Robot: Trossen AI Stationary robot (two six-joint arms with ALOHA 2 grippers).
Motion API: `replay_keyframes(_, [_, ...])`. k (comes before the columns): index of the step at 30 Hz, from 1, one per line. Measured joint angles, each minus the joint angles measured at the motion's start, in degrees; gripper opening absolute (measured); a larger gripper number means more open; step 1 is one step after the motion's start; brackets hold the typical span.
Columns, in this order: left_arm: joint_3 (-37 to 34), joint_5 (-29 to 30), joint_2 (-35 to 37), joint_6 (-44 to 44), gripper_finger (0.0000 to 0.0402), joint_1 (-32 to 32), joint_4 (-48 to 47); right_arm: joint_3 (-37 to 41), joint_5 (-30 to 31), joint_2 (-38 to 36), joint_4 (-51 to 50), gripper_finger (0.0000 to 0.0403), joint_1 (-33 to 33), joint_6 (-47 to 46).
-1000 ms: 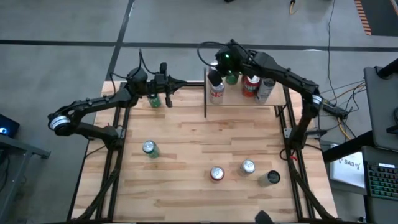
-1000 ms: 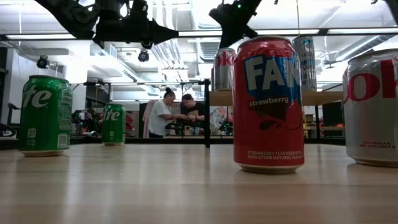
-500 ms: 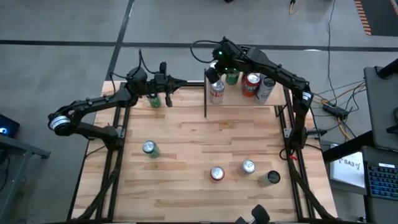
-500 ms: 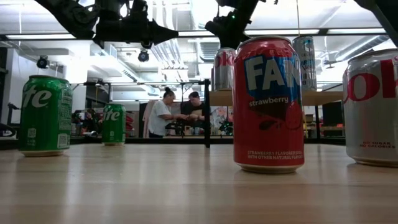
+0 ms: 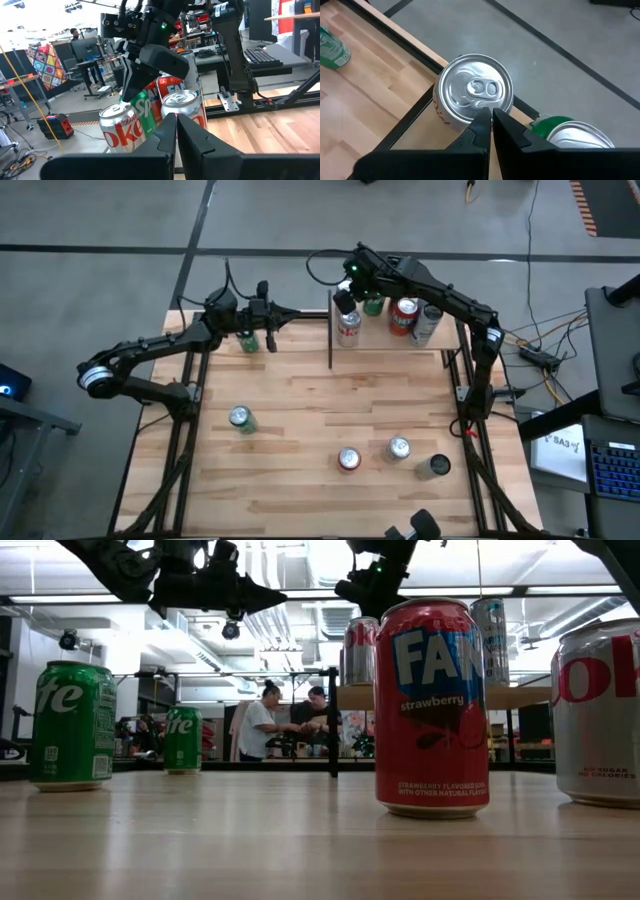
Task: Place canned beverage on shelf
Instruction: Put the left silver soda can on the back of the shelf aligned with the other silver soda can
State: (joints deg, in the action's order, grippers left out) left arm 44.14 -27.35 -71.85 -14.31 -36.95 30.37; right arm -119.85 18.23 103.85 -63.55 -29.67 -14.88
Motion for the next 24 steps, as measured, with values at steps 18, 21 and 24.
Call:
replay_keyframes(18, [0.0, 0.0, 0.5, 1.3, 0.0000, 0.0, 0.0, 0.6, 3.9, 0.1, 0.1, 0.0009, -0.4, 2.0])
replay_keyframes(21, [0.0, 0.0, 0.5, 1.3, 0.0000, 0.0, 0.0, 0.6, 3.8, -0.1, 0.5, 0.0009, -0.4, 2.3])
replay_keyframes(24, [0.0, 0.0, 0.5, 1.3, 0.0000, 0.0, 0.0, -0.9, 3.5, -0.1, -0.3, 0.0009, -0.3, 2.4])
